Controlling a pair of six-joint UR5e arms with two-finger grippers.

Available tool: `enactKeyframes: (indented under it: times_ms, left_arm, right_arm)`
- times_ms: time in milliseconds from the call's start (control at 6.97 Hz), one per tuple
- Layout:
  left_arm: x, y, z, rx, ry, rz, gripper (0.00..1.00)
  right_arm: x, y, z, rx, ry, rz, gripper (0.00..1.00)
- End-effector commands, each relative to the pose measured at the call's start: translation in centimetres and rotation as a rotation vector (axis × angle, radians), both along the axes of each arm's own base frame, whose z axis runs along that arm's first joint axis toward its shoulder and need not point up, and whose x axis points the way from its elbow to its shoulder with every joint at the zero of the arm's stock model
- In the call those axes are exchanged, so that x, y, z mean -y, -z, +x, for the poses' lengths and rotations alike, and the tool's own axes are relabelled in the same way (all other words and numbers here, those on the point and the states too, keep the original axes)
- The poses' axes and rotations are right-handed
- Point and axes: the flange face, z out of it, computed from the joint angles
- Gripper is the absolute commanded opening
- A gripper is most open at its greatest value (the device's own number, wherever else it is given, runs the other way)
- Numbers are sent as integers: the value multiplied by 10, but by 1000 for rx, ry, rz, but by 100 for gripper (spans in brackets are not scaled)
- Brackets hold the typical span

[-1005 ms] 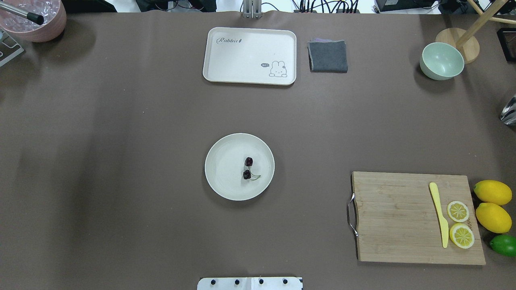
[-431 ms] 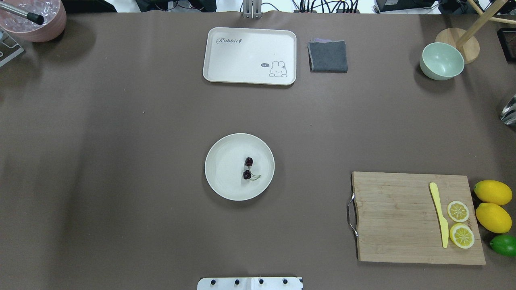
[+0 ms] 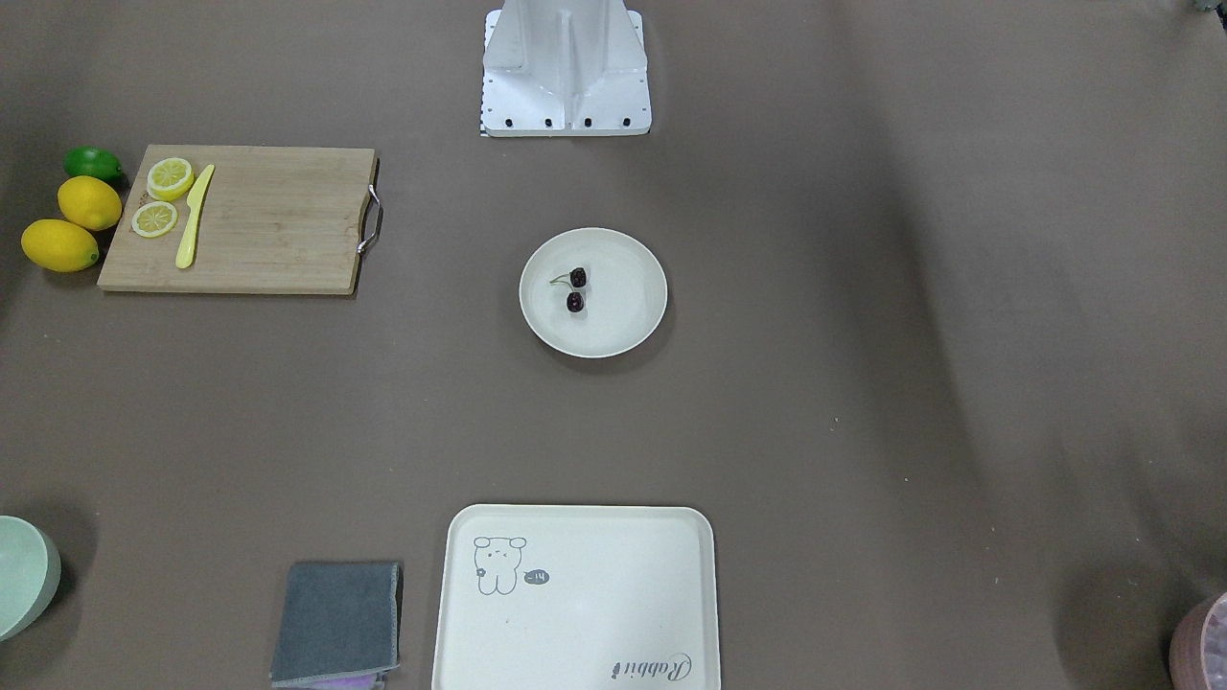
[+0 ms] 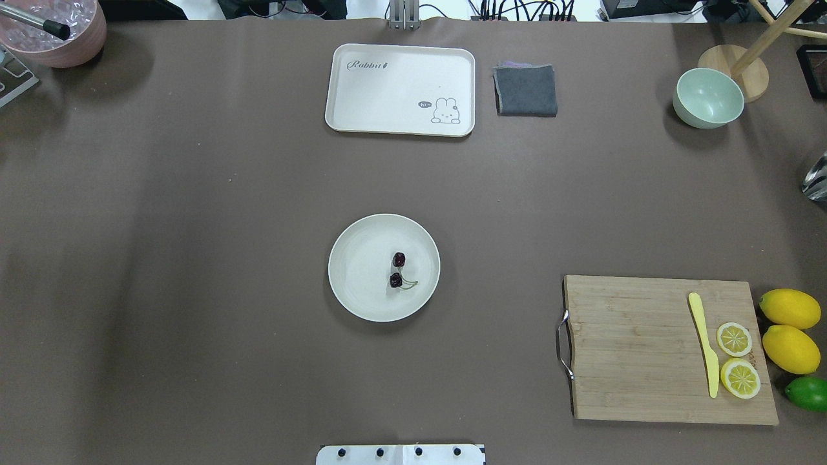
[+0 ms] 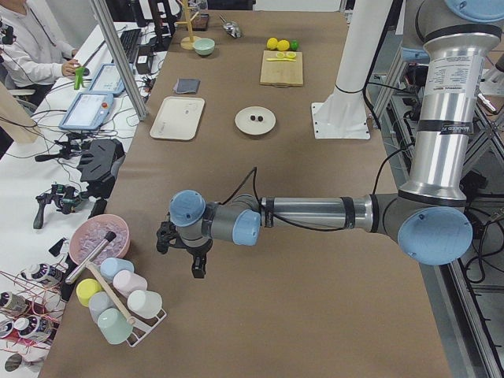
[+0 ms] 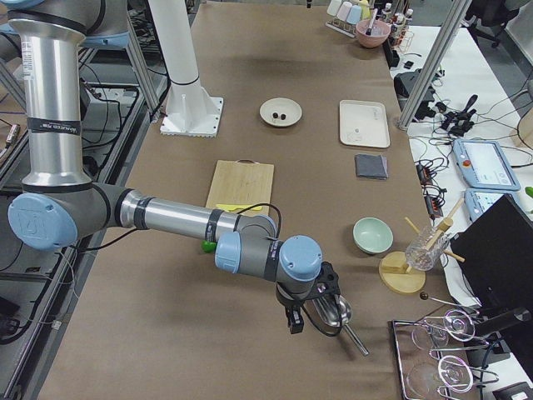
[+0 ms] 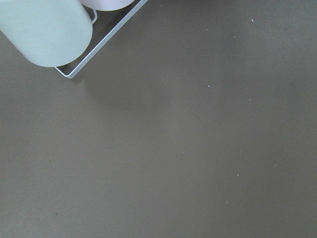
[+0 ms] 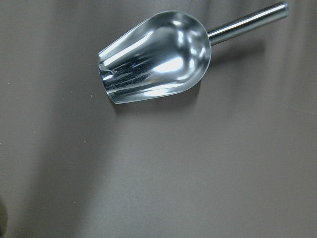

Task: Place red cherry on plate

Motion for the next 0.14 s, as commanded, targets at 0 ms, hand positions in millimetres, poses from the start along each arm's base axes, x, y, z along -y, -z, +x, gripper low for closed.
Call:
enactKeyframes:
  times_ms: [0]
  left_arm:
    - [-3,-2,-1,1,0,-3,98]
  right_arm:
    - [3,5,0,0,0,9,100]
